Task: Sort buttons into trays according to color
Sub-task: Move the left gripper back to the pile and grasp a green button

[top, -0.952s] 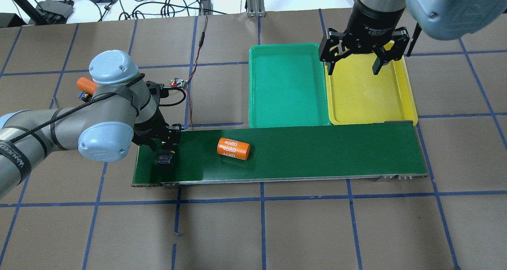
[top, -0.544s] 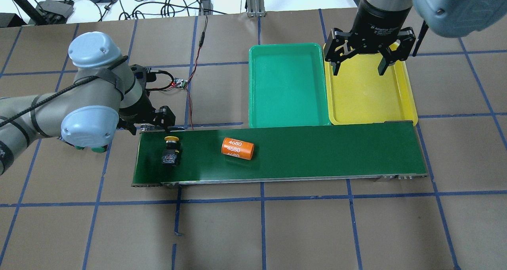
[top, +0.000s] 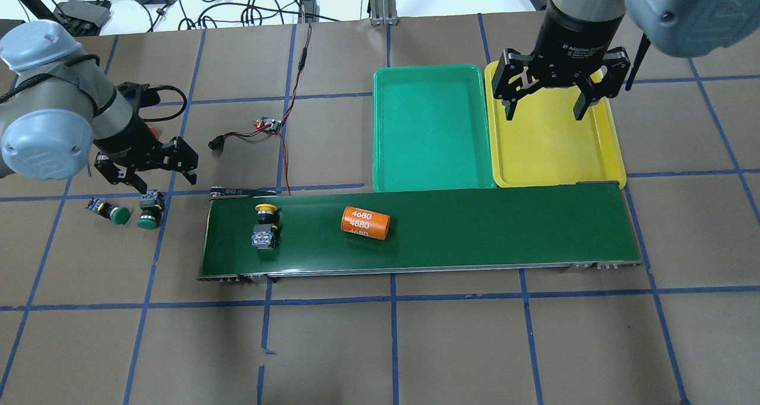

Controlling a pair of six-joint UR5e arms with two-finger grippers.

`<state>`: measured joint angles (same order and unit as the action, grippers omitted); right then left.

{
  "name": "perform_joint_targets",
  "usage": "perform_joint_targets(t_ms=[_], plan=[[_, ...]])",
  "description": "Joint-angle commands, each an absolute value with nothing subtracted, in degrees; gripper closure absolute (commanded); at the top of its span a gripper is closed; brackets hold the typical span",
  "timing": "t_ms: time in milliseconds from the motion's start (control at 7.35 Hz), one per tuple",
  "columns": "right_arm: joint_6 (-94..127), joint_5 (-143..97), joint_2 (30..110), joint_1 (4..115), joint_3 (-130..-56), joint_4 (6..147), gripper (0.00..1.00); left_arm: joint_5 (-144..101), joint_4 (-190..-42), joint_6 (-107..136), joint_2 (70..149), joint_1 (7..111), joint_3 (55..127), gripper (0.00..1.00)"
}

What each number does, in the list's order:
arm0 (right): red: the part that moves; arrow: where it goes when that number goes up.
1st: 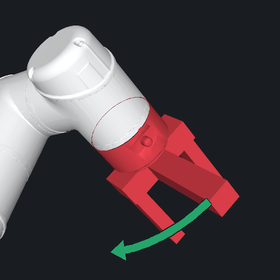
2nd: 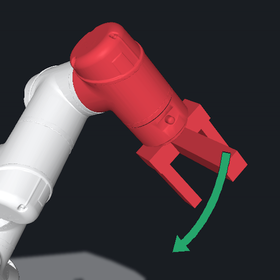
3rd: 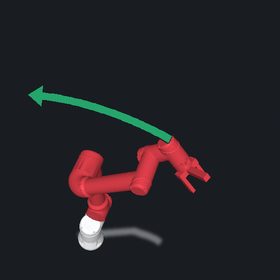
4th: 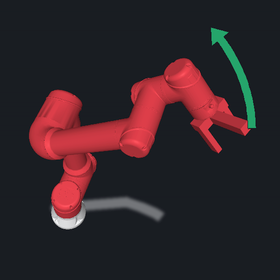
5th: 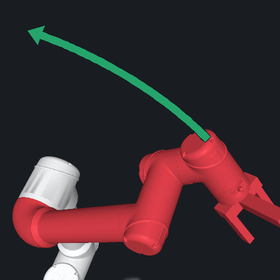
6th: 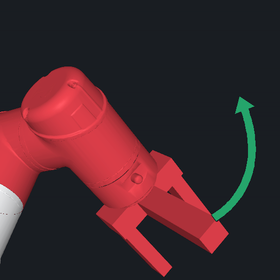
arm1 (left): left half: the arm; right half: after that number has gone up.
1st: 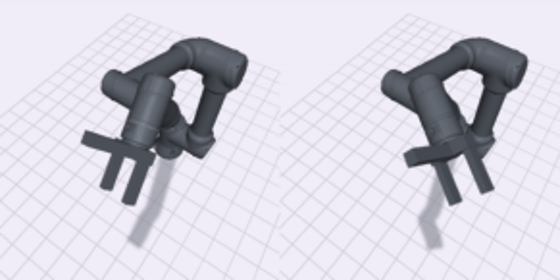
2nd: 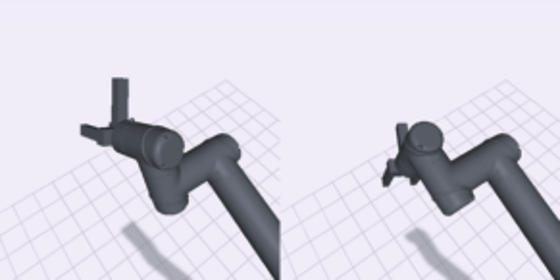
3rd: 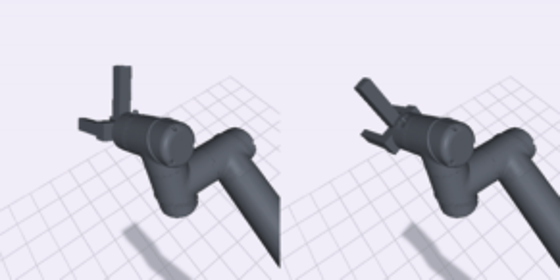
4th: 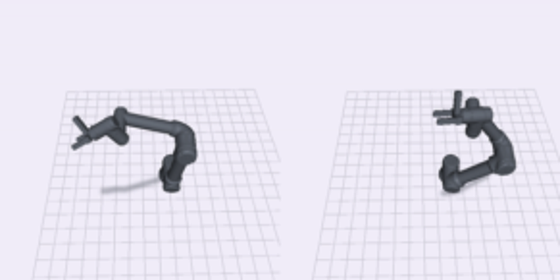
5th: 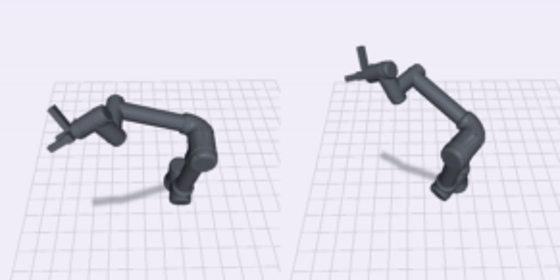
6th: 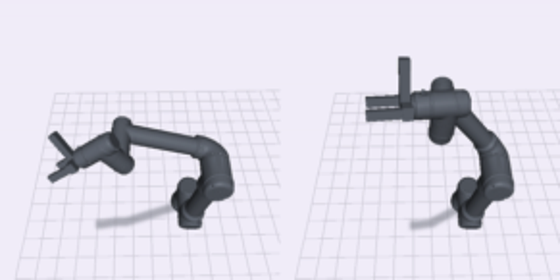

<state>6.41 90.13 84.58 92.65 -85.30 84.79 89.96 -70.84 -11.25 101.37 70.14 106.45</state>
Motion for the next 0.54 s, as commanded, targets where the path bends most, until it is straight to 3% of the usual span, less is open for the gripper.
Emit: perform_joint_targets(t_ms=[0,408], plan=[[7.29,90.18,84.73,92.9,-85.87,85.25,0.0,90.09,-66.3,-19.12,106.32,63.48,107.92,0.0],[7.29,90.18,84.55,92.9,-86.22,85.08,0.0,90.44,-57.67,-24.69,111.35,61.79,109.33,0.0]])
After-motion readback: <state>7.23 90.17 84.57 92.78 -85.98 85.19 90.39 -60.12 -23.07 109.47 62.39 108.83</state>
